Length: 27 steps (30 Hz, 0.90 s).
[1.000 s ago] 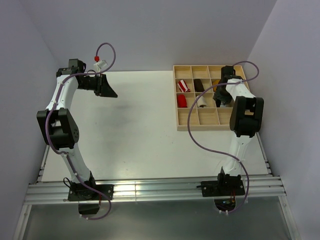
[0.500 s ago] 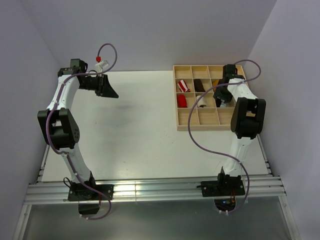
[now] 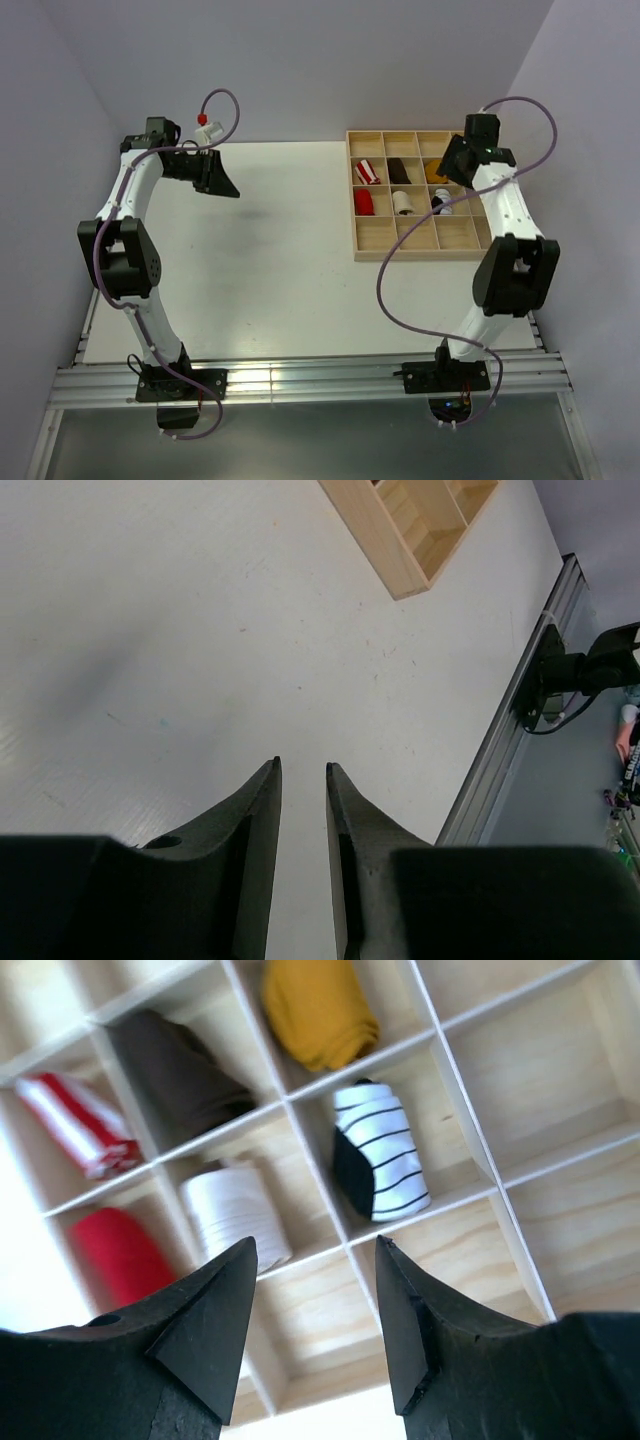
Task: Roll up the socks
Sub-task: Reset both arms
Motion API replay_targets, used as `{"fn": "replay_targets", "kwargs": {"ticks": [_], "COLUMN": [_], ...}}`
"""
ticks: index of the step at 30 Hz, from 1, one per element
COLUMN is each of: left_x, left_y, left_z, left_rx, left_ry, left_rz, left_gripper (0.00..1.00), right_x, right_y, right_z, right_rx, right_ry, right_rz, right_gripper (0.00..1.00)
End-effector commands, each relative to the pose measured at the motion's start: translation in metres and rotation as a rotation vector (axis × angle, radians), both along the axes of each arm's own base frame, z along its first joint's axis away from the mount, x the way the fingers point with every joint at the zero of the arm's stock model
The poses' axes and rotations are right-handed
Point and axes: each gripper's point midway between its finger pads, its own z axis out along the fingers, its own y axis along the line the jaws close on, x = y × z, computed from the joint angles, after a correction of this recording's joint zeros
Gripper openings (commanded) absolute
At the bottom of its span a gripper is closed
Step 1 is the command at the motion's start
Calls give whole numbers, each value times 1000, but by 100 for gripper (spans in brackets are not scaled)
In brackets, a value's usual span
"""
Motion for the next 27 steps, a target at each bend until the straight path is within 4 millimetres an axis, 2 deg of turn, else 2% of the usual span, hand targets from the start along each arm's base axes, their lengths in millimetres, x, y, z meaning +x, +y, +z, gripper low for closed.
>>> {"fn": "replay_targets", "kwargs": {"ticks": [1, 4, 6, 7, 8, 9, 10, 11, 12, 13, 14, 17, 19, 22, 27], "left_x": [0, -3, -3, -5, -8, -11, -13, -14, -15, -18, -19, -26, -29, -30, -31], "left_y": [1, 8, 14, 16, 18, 21, 23, 25, 28, 32, 33, 32, 32, 33, 34], "left_z": [39, 49, 52, 60, 60, 68, 69, 68, 70, 76, 76, 85, 91, 88, 86], "left_rx": [31, 73, 119, 130, 141, 164, 178, 190, 207, 226, 231, 222, 215, 218, 227], "left_ry": [-133, -168, -192, -224, -227, -255, -263, -272, -285, -308, -311, -342, -361, -361, -354], "left_rz": [22, 70, 105, 117, 126, 143, 152, 162, 176, 194, 202, 217, 226, 236, 228], "left_gripper": [30, 31, 31, 32, 32, 32, 32, 33, 33, 34, 34, 34, 35, 35, 35], "right_x": [-12, -42, -54, -60, -70, -82, -90, -98, -110, -116, -123, -141, -148, -151, -150], "right_y": [12, 24, 31, 39, 43, 48, 53, 56, 60, 65, 69, 75, 76, 78, 78], "right_z": [63, 100, 115, 119, 112, 130, 133, 121, 134, 134, 119, 115, 113, 103, 107], "right_rx": [26, 37, 51, 76, 86, 90, 106, 121, 123, 129, 138, 129, 123, 125, 123], "right_ry": [-182, -294, -351, -375, -375, -438, -459, -446, -499, -514, -496, -520, -520, -505, -514], "right_rz": [16, 45, 55, 82, 98, 106, 120, 128, 139, 151, 171, 191, 200, 214, 215], "right_gripper": [58, 59, 59, 59, 59, 60, 60, 60, 60, 60, 60, 61, 62, 61, 63]}}
